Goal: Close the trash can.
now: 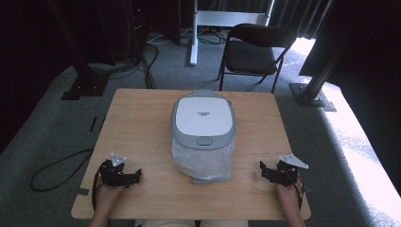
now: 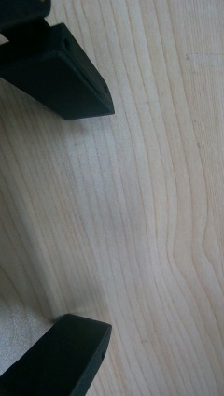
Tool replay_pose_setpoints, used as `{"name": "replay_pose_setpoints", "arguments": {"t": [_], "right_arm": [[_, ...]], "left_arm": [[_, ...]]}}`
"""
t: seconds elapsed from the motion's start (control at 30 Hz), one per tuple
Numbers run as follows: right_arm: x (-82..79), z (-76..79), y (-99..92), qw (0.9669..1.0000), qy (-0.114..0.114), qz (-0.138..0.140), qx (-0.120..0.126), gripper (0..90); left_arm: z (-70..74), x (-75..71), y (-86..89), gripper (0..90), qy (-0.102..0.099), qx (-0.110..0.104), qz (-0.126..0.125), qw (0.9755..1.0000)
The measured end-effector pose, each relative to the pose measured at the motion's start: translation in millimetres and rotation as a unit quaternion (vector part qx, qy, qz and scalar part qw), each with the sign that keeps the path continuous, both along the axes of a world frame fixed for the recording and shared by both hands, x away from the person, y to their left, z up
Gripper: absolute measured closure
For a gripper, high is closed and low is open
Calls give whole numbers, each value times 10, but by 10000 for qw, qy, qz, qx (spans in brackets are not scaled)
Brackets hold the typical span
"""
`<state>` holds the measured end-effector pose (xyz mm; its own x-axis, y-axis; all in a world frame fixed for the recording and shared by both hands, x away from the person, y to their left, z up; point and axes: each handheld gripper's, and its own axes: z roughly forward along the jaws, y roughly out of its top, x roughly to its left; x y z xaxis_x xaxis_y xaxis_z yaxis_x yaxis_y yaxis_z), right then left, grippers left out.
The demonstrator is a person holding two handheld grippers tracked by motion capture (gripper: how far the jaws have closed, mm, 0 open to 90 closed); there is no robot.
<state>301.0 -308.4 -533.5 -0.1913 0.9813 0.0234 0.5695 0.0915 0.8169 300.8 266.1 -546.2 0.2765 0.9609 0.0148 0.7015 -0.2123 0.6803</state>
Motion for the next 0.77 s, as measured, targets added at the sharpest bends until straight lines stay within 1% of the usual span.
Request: {"name": "replay_pose_setpoints", "arguments": {"t": [0.03, 0.07, 0.1, 0.13, 0.17, 0.2, 0.23, 0.27, 0.3, 0.33, 0.37, 0.4, 0.47, 0.5, 0.77], "right_arm": [[0, 0, 0, 10000, 0, 0, 0, 101], [-9, -15, -2, 10000, 46, -59, -41, 101], [-36, -50, -16, 9996, 155, -210, -124, 101], [-47, -62, -25, 9994, 165, -266, -144, 101], [-47, -62, -25, 9994, 165, -266, -144, 101], [-67, -86, -60, 9987, 194, -454, -135, 101], [-70, -94, -78, 9981, 213, -571, -135, 101], [-70, -94, -78, 9981, 213, -571, -135, 101], [-77, -111, -98, 9968, 252, -742, -151, 101], [-76, -122, -98, 9961, 283, -807, -195, 101], [-76, -122, -98, 9961, 283, -807, -195, 101], [-65, -147, -94, 9958, 395, -789, -240, 101], [-62, -147, -95, 9958, 412, -779, -232, 101], [-63, -145, -98, 9963, 371, -752, -171, 101], [-62, -144, -101, 9967, 365, -719, -132, 101]], "left_arm": [[0, 0, 0, 3, -2, 1, -1, 10000], [0, 0, -1, 3, -3, -6, 6, 10000], [0, 0, -1, 3, -2, -3, 2, 10000], [0, 0, 0, 3, -1, -1, 1, 10000], [0, 0, 0, 3, -1, -1, 1, 10000], [0, 0, -1, 2, -3, -6, 5, 10000], [0, 0, -1, 2, -3, -6, 5, 10000], [0, 0, -1, 2, -2, -2, 0, 10000], [0, 0, 0, 2, -1, 1, -1, 10000], [0, 0, 0, 2, -1, 1, -1, 10000], [0, 0, 0, 2, -1, 2, -2, 10000], [0, 0, -1, 3, -4, -4, 4, 10000], [0, 0, -1, 3, -5, -4, 5, 10000], [-1, 0, -2, 2, -6, -7, 6, 10000], [0, 1, -1, 2, -2, 1, 0, 10000]]}}
